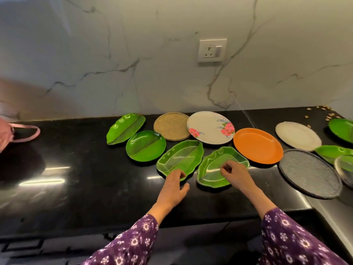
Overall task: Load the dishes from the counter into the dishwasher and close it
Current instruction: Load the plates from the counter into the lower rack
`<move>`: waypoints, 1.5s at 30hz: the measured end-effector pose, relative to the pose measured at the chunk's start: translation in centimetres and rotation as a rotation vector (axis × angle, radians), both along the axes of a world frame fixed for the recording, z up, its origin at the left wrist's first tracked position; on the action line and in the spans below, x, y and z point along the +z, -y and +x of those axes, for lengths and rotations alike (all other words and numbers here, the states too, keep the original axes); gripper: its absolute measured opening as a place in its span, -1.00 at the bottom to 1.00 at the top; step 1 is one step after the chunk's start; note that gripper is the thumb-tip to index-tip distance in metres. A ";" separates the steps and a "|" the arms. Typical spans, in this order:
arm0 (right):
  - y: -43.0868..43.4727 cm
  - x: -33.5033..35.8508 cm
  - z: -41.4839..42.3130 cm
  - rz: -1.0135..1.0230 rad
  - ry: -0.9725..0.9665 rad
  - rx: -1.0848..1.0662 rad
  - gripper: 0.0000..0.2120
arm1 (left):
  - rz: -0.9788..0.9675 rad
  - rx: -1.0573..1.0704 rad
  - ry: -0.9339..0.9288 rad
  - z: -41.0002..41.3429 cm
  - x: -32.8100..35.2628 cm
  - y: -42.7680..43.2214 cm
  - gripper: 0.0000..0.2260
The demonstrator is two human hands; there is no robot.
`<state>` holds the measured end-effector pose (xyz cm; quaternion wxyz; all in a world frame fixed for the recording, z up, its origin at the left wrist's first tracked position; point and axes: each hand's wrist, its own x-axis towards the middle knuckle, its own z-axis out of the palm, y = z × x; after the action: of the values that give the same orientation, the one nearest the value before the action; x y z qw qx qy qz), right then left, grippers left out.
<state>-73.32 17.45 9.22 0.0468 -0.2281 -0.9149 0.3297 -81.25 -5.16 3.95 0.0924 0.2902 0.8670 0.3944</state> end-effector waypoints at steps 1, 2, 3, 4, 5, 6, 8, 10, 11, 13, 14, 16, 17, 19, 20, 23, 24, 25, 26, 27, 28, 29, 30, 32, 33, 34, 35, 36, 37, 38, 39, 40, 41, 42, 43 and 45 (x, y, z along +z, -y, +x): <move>0.4 0.2 -1.2 0.010 -0.008 0.008 -0.91 | 0.000 0.013 -0.010 -0.9 0.1 0.3 -0.73; 0.8 0.5 -2.4 0.020 -0.010 0.014 -0.94 | 0.002 0.022 -0.018 -1.8 0.2 0.6 -0.73; 1.1 0.7 -3.8 0.022 -0.014 0.018 -0.95 | 0.010 0.030 -0.021 -2.9 0.3 0.9 -0.73; 1.4 0.9 -5.1 0.017 -0.018 0.017 -0.96 | 0.014 0.036 -0.018 -4.0 0.5 1.2 -0.74; 1.7 1.0 -6.6 0.004 -0.025 0.014 -0.96 | 0.016 0.040 -0.020 -5.2 0.6 1.4 -0.73; 2.1 1.2 -8.1 -0.012 -0.026 0.010 -0.97 | 0.017 0.046 -0.028 -6.4 0.8 1.7 -0.73; 3.0 1.4 -10.9 -0.051 -0.017 0.017 -0.96 | 0.022 0.067 -0.035 -8.6 1.0 2.2 -0.74; 4.1 1.1 -13.8 -0.114 0.008 0.028 -0.92 | 0.029 0.098 -0.032 -10.7 0.9 2.9 -0.75; 4.7 0.8 -15.1 -0.145 0.027 0.031 -0.90 | 0.032 0.114 -0.034 -11.7 0.8 3.3 -0.76; 5.9 0.0 -17.4 -0.188 0.066 0.043 -0.88 | 0.037 0.138 -0.030 -13.4 0.6 4.0 -0.76; 6.6 -0.3 -18.5 -0.203 0.093 0.053 -0.88 | 0.037 0.148 -0.023 -14.2 0.5 4.3 -0.76; 7.7 -1.3 -20.5 -0.218 0.151 0.073 -0.83 | 0.025 0.165 -0.010 -15.6 0.4 5.0 -0.76; 8.3 -1.7 -21.3 -0.212 0.176 0.079 -0.80 | 0.020 0.170 -0.011 -16.1 0.3 5.3 -0.76; 9.6 -2.6 -23.0 -0.198 0.220 0.083 -0.76 | 0.013 0.181 -0.005 -17.2 0.1 5.9 -0.76; 10.2 -3.0 -23.8 -0.193 0.240 0.087 -0.76 | 0.010 0.186 -0.007 -17.7 -0.1 6.2 -0.76; 11.5 -4.3 -25.3 -0.139 0.299 0.093 -0.69 | -0.001 0.196 -0.020 -18.7 -0.4 7.1 -0.77; 11.7 -4.6 -25.7 -0.128 0.299 0.082 -0.68 | -0.005 0.198 -0.021 -19.0 -0.5 7.4 -0.77; 11.8 -4.9 -25.9 -0.128 0.302 0.064 -0.67 | -0.008 0.202 -0.018 -19.2 -0.6 7.6 -0.77; 11.8 -4.9 -26.0 -0.132 0.309 0.051 -0.71 | -0.007 0.205 -0.014 -19.3 -0.6 7.8 -0.77; 11.8 -4.9 -26.1 -0.132 0.320 0.045 -0.79 | -0.005 0.208 -0.010 -19.4 -0.6 7.9 -0.77; 11.9 -4.9 -26.1 -0.132 0.324 0.041 -0.81 | -0.003 0.209 -0.005 -19.5 -0.5 8.0 -0.76; 11.8 -5.0 -26.3 -0.137 0.320 0.028 -0.76 | -0.001 0.210 -0.003 -19.6 -0.5 8.0 -0.76; 11.8 -5.1 -26.4 -0.151 0.309 0.014 -0.72 | 0.000 0.210 -0.005 -19.7 -0.4 8.0 -0.76; 11.8 -4.7 -26.3 -0.191 0.283 -0.002 -0.69 | 0.008 0.212 -0.016 -19.8 -0.1 7.8 -0.75; 11.7 -4.5 -26.2 -0.198 0.269 -0.006 -0.69 | 0.015 0.214 -0.023 -20.0 0.0 7.7 -0.75; 11.5 -4.3 -26.0 -0.187 0.259 -0.003 -0.68 | 0.023 0.219 -0.033 -20.1 0.3 7.5 -0.75; 11.2 -4.0 -25.6 -0.180 0.251 -0.003 -0.68 | 0.033 0.226 -0.045 -20.3 0.6 7.2 -0.76; 10.9 -3.6 -25.2 -0.168 0.229 -0.004 -0.70 | 0.048 0.236 -0.058 -20.6 1.0 6.9 -0.76; 10.5 -3.3 -24.8 -0.162 0.211 -0.013 -0.74 | 0.069 0.250 -0.071 -20.9 1.4 6.6 -0.76; 9.9 -3.0 -24.2 -0.155 0.184 -0.034 -0.79 | 0.087 0.258 -0.080 -21.1 1.9 6.1 -0.76; 9.2 -2.6 -23.5 -0.154 0.159 -0.059 -0.84 | 0.104 0.263 -0.090 -21.3 2.4 5.6 -0.76; 8.5 -2.1 -22.7 -0.149 0.127 -0.083 -0.87 | 0.115 0.260 -0.098 -21.4 2.8 5.0 -0.76; 7.8 -1.6 -21.9 -0.144 0.094 -0.108 -0.89 | 0.122 0.253 -0.107 -21.5 3.2 4.3 -0.75; 7.1 -1.1 -21.0 -0.134 0.057 -0.133 -0.91 | 0.126 0.245 -0.114 -21.5 3.5 3.7 -0.75; 6.3 -0.6 -19.9 -0.132 0.008 -0.179 -0.90 | 0.132 0.225 -0.119 -21.5 3.8 2.8 -0.75; 4.7 0.5 -17.4 -0.144 -0.098 -0.285 -0.87 | 0.153 0.164 -0.116 -21.2 4.1 0.9 -0.77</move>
<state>-90.76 12.80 9.76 0.1211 -0.3418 -0.8440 0.3952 -102.44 -6.09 8.06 -0.0131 0.2471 0.8590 0.4483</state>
